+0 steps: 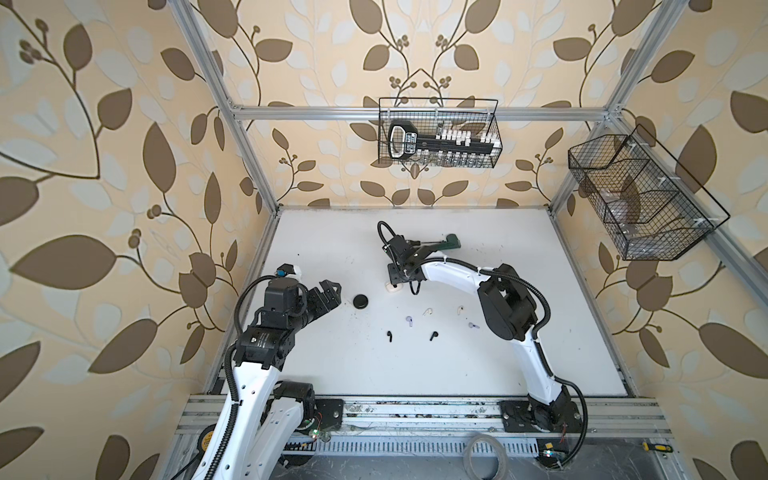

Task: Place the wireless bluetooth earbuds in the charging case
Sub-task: 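Lower the right gripper around the cream case and close on it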

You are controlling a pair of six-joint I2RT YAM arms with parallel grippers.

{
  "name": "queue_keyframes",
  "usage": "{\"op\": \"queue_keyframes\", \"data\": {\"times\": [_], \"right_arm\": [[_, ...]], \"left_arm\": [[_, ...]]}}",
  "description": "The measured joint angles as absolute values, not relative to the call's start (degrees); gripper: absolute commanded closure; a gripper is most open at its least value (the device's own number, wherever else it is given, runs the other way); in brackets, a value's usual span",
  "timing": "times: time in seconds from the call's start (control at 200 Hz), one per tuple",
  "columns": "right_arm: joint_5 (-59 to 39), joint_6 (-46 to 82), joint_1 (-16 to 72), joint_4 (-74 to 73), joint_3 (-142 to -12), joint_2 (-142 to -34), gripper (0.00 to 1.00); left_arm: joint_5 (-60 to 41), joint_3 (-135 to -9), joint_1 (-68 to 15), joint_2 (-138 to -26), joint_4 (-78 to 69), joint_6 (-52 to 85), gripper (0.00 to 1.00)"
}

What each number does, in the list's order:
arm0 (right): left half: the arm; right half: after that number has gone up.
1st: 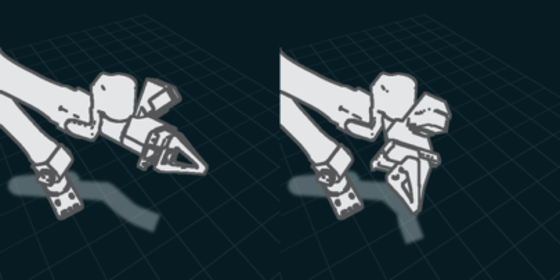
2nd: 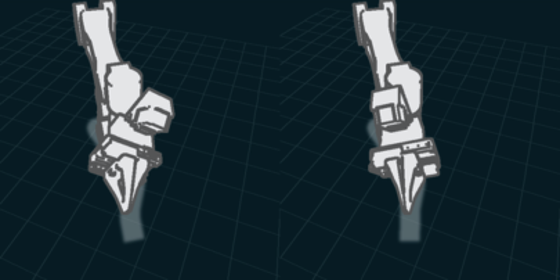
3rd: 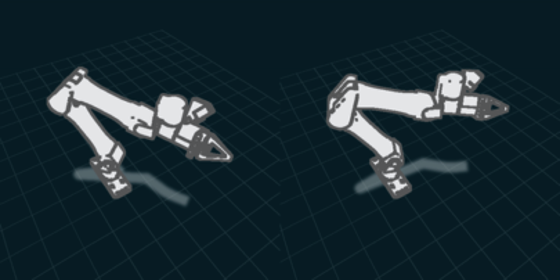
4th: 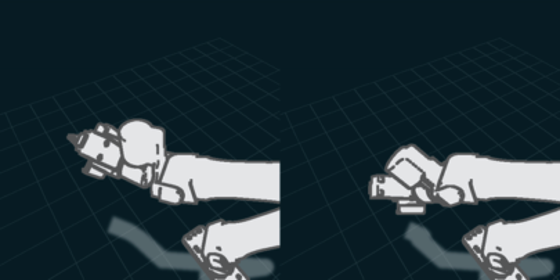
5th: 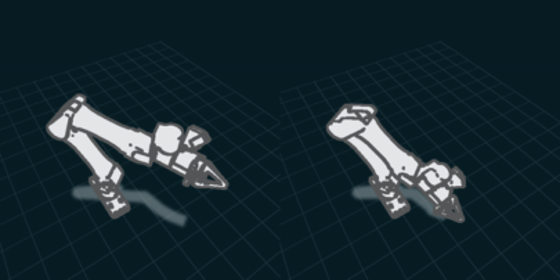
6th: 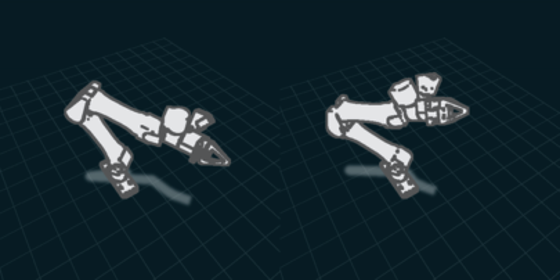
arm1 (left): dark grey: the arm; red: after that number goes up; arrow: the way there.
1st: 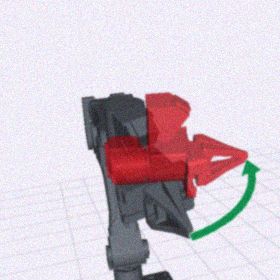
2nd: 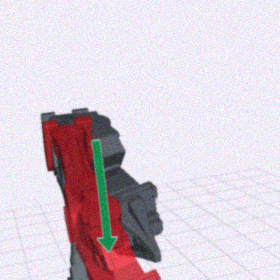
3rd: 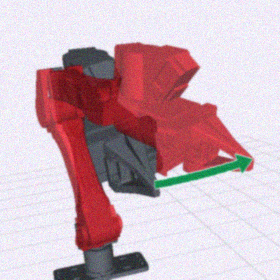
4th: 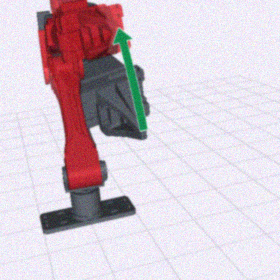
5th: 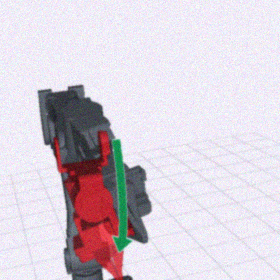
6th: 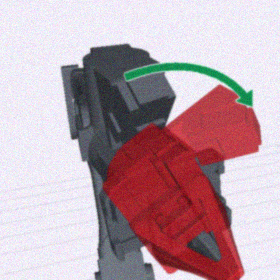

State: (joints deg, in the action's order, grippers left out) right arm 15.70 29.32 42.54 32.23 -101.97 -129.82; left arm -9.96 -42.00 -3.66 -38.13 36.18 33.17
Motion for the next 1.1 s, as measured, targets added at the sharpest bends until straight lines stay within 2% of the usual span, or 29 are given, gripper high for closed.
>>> {"op": "queue_keyframes", "data": {"times": [0.665, 0.91, 1.1], "right_arm": [[18.96, 31.70, 47.53, 33.74, -89.27, -120.92, 0.40], [20.67, 32.49, 48.45, 34.30, -88.05, -112.99, 0.29], [21.23, 33.47, 52.16, 33.93, -88.47, -109.65, 0.26]], "left_arm": [[-7.33, -42.00, -3.66, -35.94, 37.28, 33.30, 0.01], [-7.31, -42.00, -3.66, -36.03, 37.47, 33.41, 0.01], [-7.33, -41.98, -3.66, -35.97, 37.47, 33.45, 0.01]]}}
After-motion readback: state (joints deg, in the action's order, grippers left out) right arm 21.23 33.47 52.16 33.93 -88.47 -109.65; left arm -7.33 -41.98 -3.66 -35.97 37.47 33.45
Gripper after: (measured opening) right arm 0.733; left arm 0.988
